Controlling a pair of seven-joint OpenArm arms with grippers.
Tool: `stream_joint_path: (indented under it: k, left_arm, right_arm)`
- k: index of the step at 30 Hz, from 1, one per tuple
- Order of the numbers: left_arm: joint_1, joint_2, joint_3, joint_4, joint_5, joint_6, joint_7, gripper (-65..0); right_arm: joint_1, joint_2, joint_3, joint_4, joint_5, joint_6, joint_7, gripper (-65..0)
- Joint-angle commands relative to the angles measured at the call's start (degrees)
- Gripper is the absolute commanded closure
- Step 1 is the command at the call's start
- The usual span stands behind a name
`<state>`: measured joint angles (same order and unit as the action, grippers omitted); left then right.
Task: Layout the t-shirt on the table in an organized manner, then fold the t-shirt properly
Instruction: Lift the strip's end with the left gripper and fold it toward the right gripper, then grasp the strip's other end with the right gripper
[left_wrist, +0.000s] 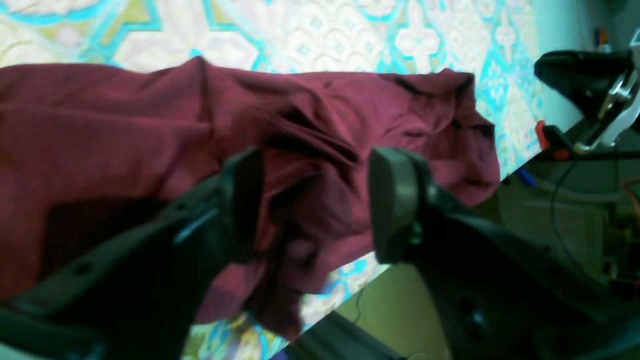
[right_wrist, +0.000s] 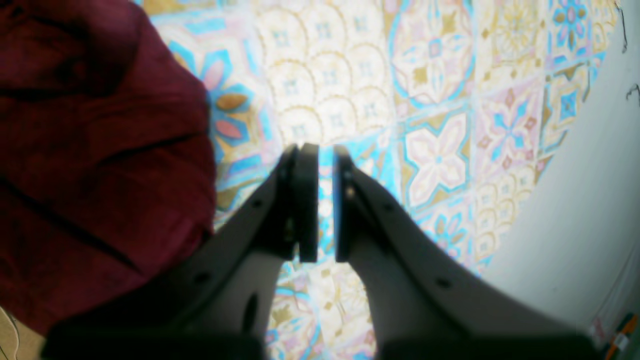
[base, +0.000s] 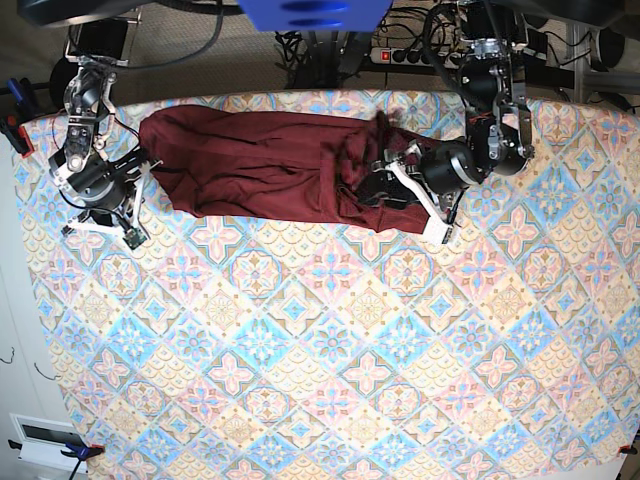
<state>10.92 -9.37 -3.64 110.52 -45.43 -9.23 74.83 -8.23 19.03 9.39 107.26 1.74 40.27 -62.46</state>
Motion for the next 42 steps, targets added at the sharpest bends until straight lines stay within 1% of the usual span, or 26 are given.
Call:
stream_joint_path:
  k: [1, 5, 8, 9, 12, 15, 18, 20, 22, 25, 26, 27, 29, 32, 36, 37, 39, 42]
  left_arm:
    - [0.1, -0.7, -0.1, 1.2, -1.4, -0.2, -0.5, -35.0]
    - [1.0, -2.1, -0.4, 3.8, -1.5, -0.3, -0.7, -35.0]
    - [1.3, -2.7, -2.4, 5.2, -2.3, -0.5, -0.3, -35.0]
    - [1.8, -3.3, -2.8, 5.2, -2.3, -0.5, -0.3, -35.0]
    - [2.6, -7.2, -3.3, 5.2, -2.2, -0.5, -0.3, -35.0]
    - [2.6, -10.5, -3.4, 5.2, -2.2, -0.4, -0.3, -35.0]
    - [2.6, -12.7, -3.4, 5.2, -2.0, -0.3, -0.3, -34.9]
    - [2.7, -13.4, -3.3, 4.6, -1.9, -0.3, -0.3, -32.6]
    - [2.5, -13.4, -3.1, 2.8, -1.9, -0.3, -0.3, -26.0]
    - [1.4, -13.3, -1.6, -1.5, -1.9, -0.3, -0.4, -13.2]
    - [0.7, -13.4, -0.6, -2.5, -1.9, -0.3, -0.4, -10.0]
    - [0.2, -13.4, 0.5, -3.5, -1.9, -0.3, -0.4, -6.9]
    - [-0.5, -13.4, 2.6, -5.4, -1.9, -0.1, -0.6, 0.0]
    - [-2.0, -13.3, 4.4, -8.1, -1.9, -0.1, -0.7, 0.0]
    - [-4.6, -13.2, 7.9, -12.0, -1.0, -0.1, -0.7, 0.0]
    - [-4.8, -13.1, 8.7, -12.7, 0.2, 0.0, -0.7, 0.0]
    - [-5.0, -11.8, 9.5, -13.5, 3.2, 0.0, -0.7, 0.0]
    - [-4.5, -9.5, 9.7, -13.4, 9.3, 0.0, -0.7, 0.0]
  right_arm:
    - [0.7, 0.8, 0.3, 1.1, 0.0, -0.3, 0.6, -4.5]
    - [0.7, 0.8, 0.2, 1.1, 0.0, -0.3, 0.6, -4.5]
    - [0.5, 0.8, 0.1, 1.1, 0.0, -0.3, 0.1, -4.5]
    - [0.4, 0.8, 0.1, 1.0, 0.0, -0.3, -0.1, -4.5]
    - [-1.1, 0.8, 0.1, 0.7, 0.0, -0.3, -2.8, -4.8]
    - [-1.9, 0.7, 0.1, 0.7, 0.0, -0.3, -5.7, -9.3]
    - [-3.1, 0.7, 0.2, 0.7, 0.0, -0.3, -6.4, -15.7]
    - [-3.4, 0.7, 0.2, 0.6, 0.0, -0.3, -6.5, -18.7]
    - [-3.9, 0.7, 0.2, 0.6, 0.0, -0.3, -7.0, -20.4]
    - [-4.5, 0.7, 0.2, 0.6, 0.1, -0.3, -10.0, -21.0]
    - [-4.5, 0.7, 0.2, 0.6, 0.2, -0.3, -10.6, -21.0]
    - [-4.5, 0.7, 0.3, 0.6, 0.7, -0.3, -11.3, -21.0]
    - [-4.4, 0.7, 0.4, 0.6, 4.1, -0.3, -12.0, -21.0]
    - [-4.5, 0.8, 0.5, 0.9, 8.5, -0.3, -12.0, -20.8]
    - [-4.6, 0.8, 0.5, 0.9, 9.6, -0.3, -12.0, -20.7]
    - [-5.1, 0.8, 0.5, 0.9, 9.6, -0.3, -12.0, -20.7]
    - [-5.7, 0.8, 0.5, 1.1, 9.7, -0.3, -12.0, -20.7]
    - [-6.7, 0.8, 0.5, 1.1, 9.8, -0.3, -12.0, -20.7]
